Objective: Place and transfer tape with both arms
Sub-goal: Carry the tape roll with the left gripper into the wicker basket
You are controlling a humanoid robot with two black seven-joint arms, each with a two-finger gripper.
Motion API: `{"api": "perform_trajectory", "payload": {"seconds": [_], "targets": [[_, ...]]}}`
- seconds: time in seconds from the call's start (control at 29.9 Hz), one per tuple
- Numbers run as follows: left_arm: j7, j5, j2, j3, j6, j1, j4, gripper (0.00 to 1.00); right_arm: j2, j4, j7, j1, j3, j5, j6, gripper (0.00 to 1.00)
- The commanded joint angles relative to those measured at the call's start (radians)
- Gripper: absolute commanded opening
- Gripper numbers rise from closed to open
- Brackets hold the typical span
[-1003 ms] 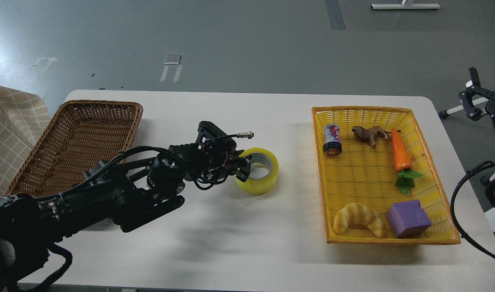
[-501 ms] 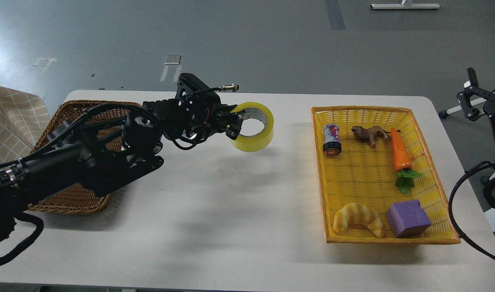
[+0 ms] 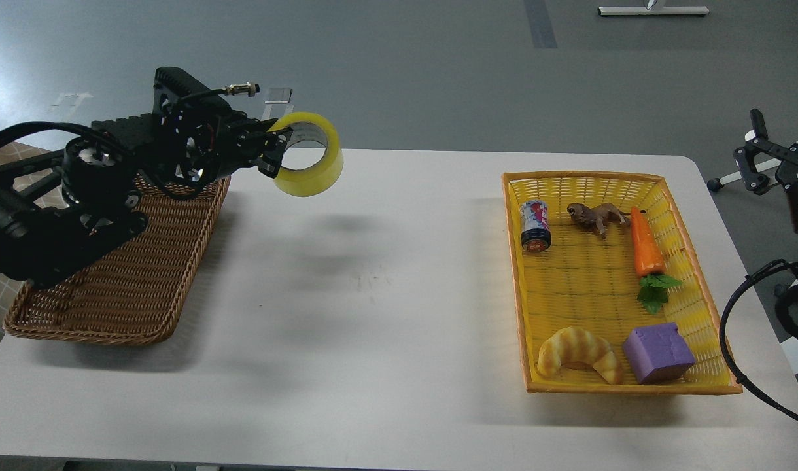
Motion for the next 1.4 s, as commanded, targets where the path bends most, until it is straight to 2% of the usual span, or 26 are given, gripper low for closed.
{"api": "perform_trajectory", "payload": {"seconds": [0.0,0.3,0.5,0.94,1.37], "targets": [[-0.035,0.001,0.067,0.001,0.002,0.017,0.004,0.00,0.011,-0.002,0.000,0.001,-0.001,0.000,0.000,1.00],[-0.084,-0.002,0.169,0.002,0.028,0.086,0.053,0.00,0.018,-0.003,0.000,0.001,-0.001,0.000,0.000,1.00],[-0.112,-0.007,0.207,0.001,0.120,0.158,0.116,0.00,0.018,-0.003,0.000,0.001,-0.001,0.000,0.000,1.00],[-0.158,-0.065,0.230,0.002,0.212,0.291,0.214,0.00,0.019,-0.003,0.000,-0.001,-0.004,0.000,0.000,1.00],[-0.175,-0.064,0.210,0.002,0.272,0.397,0.306,0.00,0.025,-0.003,0.000,-0.003,-0.004,0.000,0.000,1.00]]}}
